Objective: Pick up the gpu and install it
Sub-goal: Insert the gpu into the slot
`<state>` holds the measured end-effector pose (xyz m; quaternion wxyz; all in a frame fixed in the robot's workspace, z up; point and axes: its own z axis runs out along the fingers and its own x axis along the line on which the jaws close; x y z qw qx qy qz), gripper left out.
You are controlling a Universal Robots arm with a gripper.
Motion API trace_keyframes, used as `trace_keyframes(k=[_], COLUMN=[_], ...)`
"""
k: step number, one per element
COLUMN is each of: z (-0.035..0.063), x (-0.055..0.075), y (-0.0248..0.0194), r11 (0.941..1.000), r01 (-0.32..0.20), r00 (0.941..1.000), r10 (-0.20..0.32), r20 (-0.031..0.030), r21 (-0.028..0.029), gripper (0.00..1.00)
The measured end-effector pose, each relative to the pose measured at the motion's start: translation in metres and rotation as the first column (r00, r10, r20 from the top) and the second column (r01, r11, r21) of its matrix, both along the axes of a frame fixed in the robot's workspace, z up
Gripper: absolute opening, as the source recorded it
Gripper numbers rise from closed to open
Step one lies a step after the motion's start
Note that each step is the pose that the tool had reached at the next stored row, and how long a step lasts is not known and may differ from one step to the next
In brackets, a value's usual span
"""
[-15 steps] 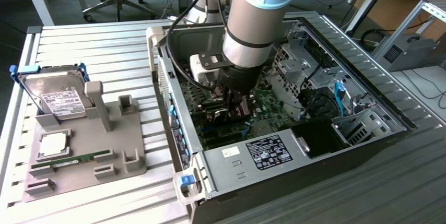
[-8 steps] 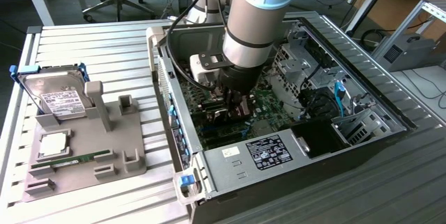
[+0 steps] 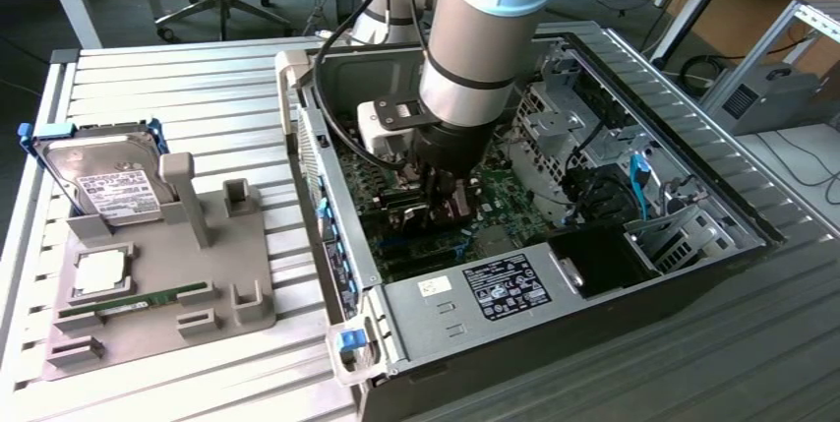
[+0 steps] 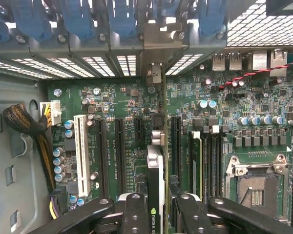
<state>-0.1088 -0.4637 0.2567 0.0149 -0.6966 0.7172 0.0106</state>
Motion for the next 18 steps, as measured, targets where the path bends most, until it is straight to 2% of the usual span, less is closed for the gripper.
trace_keyframes(k=[2,4,6,18], z=[0.0000,-0.0005,-0.0007,-0.0019], x=[-0.0005,-0.0012,-0.0016,-0.0027], y=[0.0000,0.0000,0.0000,0.0000], r11=[1.0000,1.0000,1.0000,1.0000], r01=[0.000,-0.001,-0.001,-0.002], r00=[1.0000,0.9999,0.9998,0.9998], r10=[0.000,0.001,0.001,0.002], r20=[0.0043,0.0138,0.0198,0.0221], r21=[0.0021,0.0036,0.0035,0.0038], gripper=[0.27,0.27,0.27,0.27])
